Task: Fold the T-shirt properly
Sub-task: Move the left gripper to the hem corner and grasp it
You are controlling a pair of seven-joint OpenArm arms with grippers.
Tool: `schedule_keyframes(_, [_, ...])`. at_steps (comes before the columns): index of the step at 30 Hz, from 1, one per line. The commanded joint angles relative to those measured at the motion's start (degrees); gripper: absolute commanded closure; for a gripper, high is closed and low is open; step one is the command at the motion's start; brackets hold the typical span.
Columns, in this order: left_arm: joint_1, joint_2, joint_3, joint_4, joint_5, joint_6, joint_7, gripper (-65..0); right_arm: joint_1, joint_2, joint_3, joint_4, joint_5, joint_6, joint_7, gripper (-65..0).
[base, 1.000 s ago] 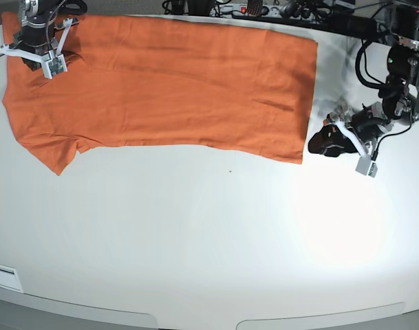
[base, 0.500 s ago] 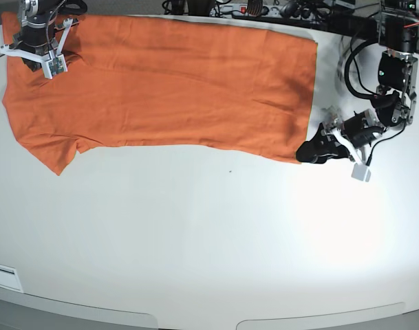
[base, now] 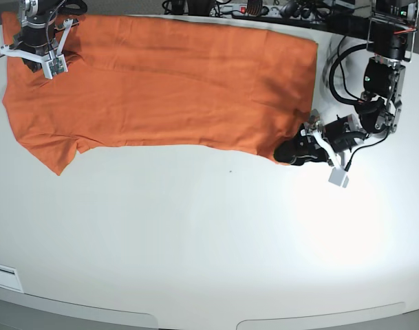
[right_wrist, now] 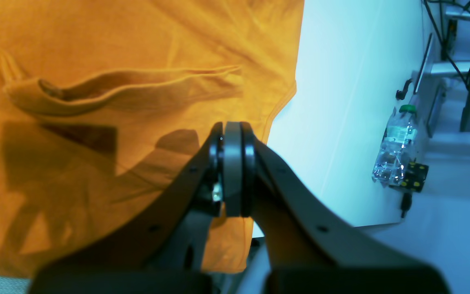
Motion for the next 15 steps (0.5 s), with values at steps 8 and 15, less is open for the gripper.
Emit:
schedule_keyframes(8, [-1.25,0.81,-0.09,0.20,6.82,8.70,1.31,-7.7,-0.33,0.63,0.37,0.96,-1.09,-0.63,0.61,-2.2])
schedule_keyframes(15, [-1.27,0.50,-0.11,0.26,7.80,9.88,1.33,0.0,-0.31,0.63,0.37,0.96,-1.09,-0.63,1.25,-2.1])
